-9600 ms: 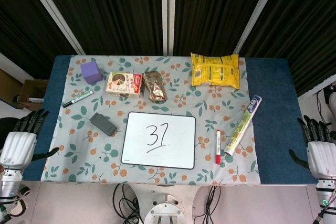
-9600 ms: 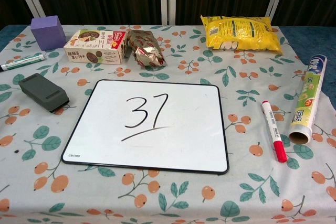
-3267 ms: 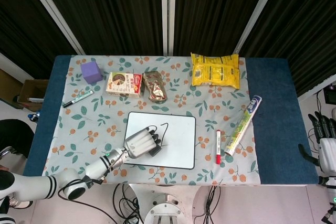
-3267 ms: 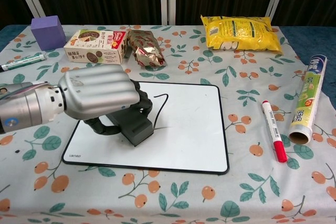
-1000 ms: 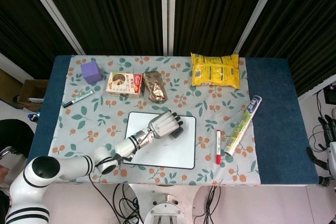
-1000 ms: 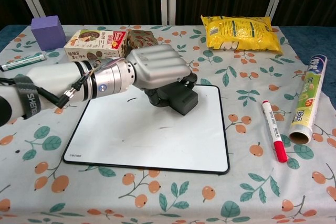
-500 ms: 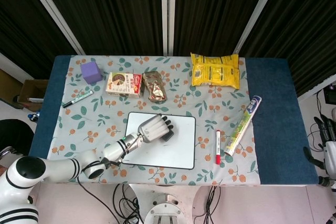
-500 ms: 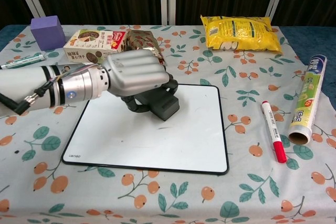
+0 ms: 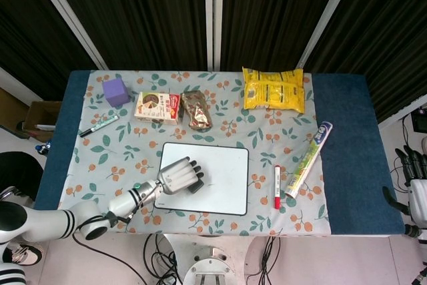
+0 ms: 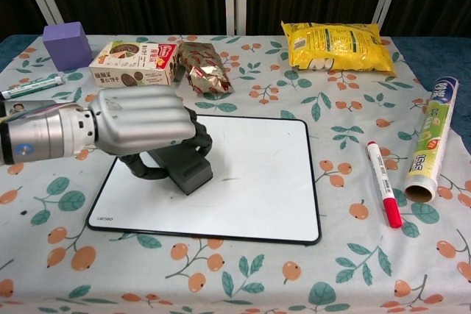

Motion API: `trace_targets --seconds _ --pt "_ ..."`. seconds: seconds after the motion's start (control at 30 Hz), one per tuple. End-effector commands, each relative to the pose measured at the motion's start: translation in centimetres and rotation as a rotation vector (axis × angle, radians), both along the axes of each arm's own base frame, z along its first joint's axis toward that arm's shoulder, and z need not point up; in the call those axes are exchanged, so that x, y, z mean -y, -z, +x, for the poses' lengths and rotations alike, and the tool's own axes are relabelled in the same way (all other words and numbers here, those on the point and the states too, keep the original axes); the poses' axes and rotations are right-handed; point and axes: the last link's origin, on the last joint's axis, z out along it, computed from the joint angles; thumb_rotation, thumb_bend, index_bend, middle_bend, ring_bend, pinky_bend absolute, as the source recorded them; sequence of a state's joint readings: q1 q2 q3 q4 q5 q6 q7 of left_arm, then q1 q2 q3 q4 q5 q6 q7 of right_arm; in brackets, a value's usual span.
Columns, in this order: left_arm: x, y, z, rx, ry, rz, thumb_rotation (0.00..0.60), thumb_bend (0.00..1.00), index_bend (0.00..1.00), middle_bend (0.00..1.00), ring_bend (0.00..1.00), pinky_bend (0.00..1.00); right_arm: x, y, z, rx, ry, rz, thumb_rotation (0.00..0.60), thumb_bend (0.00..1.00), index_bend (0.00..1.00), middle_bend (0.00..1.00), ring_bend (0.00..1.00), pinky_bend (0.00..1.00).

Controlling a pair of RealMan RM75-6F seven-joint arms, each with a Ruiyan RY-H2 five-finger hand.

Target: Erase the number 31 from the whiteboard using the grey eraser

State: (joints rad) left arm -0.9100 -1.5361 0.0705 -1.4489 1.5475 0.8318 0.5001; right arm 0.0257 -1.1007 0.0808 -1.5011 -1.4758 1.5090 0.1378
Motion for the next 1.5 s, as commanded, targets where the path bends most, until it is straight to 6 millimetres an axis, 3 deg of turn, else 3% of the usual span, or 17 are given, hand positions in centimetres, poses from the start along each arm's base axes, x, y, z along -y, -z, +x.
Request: trace_targets --seconds 0.03,0.33,0.8,1.2,1.5 --pt "0.8 -0.4 0.3 0.017 0.008 -0.012 0.6 0.42 0.67 0.58 0.48 0.58 0.0 0.0 -0.1 0.001 0.002 -0.002 0.6 0.24 0.0 0.0 0.0 0.0" --pt "2.2 1.0 4.8 0.108 0.068 -0.065 0.6 0.42 0.67 0.58 0.48 0.58 0.0 -0.2 -0.1 0.008 -0.005 -0.008 0.6 0.24 0.0 0.0 0.0 0.0" --pt "0.6 3.9 7.8 0.101 0.09 -0.035 0.6 0.42 0.67 0.58 0.48 0.58 -0.1 -0.3 -0.5 0.014 0.0 -0.01 0.6 0.24 0.0 0.0 0.0 0.0" --pt "0.6 5.4 7.9 0.085 0.079 -0.042 0.6 0.42 0.68 0.59 0.49 0.58 -0.1 -0.4 -0.5 0.048 -0.012 -0.02 0.6 0.24 0.0 0.0 0.0 0.0" --pt "0.5 5.0 6.3 0.051 0.069 -0.033 0.6 0.43 0.68 0.59 0.49 0.58 -0.2 -0.5 -0.6 0.039 -0.008 -0.022 0.6 0.24 0.0 0.0 0.0 0.0"
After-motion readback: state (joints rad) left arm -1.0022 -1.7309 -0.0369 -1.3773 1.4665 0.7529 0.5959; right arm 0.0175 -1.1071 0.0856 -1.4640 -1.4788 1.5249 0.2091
